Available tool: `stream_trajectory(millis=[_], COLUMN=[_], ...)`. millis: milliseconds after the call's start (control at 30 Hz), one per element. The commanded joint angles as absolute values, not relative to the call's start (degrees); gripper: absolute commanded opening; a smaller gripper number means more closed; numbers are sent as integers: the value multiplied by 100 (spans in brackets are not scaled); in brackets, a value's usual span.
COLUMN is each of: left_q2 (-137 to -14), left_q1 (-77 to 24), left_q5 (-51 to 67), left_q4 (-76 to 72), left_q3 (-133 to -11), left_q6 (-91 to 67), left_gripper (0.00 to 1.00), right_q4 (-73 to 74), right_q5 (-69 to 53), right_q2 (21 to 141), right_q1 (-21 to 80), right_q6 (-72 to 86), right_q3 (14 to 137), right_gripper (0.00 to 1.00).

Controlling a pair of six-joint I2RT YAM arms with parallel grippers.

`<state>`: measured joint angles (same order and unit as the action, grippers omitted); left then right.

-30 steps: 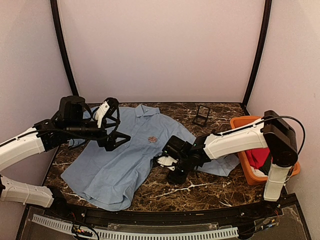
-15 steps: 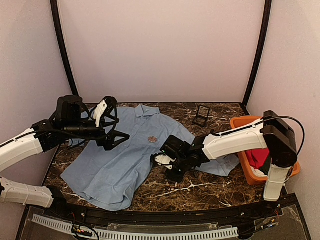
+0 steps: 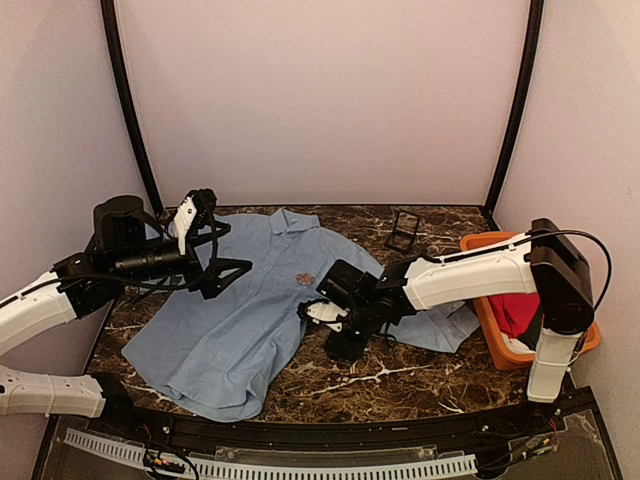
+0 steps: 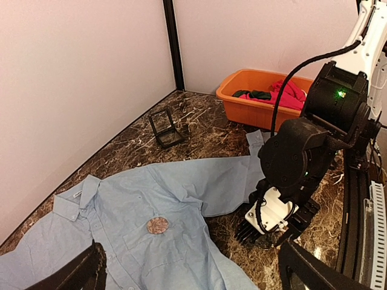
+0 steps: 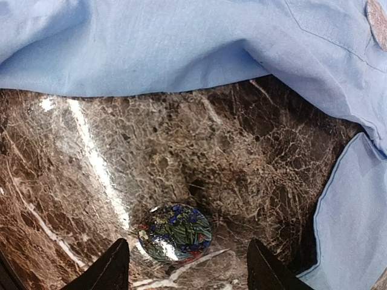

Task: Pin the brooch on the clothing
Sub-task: Pick up the brooch from the center of the board.

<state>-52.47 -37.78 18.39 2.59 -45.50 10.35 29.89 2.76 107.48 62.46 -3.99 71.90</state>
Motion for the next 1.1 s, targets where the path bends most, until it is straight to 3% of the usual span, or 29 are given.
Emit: stream_trajectory(millis=[0, 300, 533, 1067], left_q2=[-5367, -5379, -5266, -5044], left_q1=[-3770, -3766, -3771, -3771], left_q5=[1942, 1555, 1471, 1524], left_q4=[398, 635, 836, 825], left_q3=[-4566, -4676, -4747, -4634], left_q6=[1429, 1438, 1368, 1321], left_gripper=[99, 99, 99, 99], right_q4=[3070, 3646, 5117, 5585], right_q5=[302, 399, 143, 287], right_q2=[10951, 11551, 12006, 12212], right_q1=[6322, 6468, 6469, 6408], right_q6=[-91, 264, 164, 44], right_q3=[7192, 7666, 8543, 9096], right_gripper=[64, 63, 55, 58])
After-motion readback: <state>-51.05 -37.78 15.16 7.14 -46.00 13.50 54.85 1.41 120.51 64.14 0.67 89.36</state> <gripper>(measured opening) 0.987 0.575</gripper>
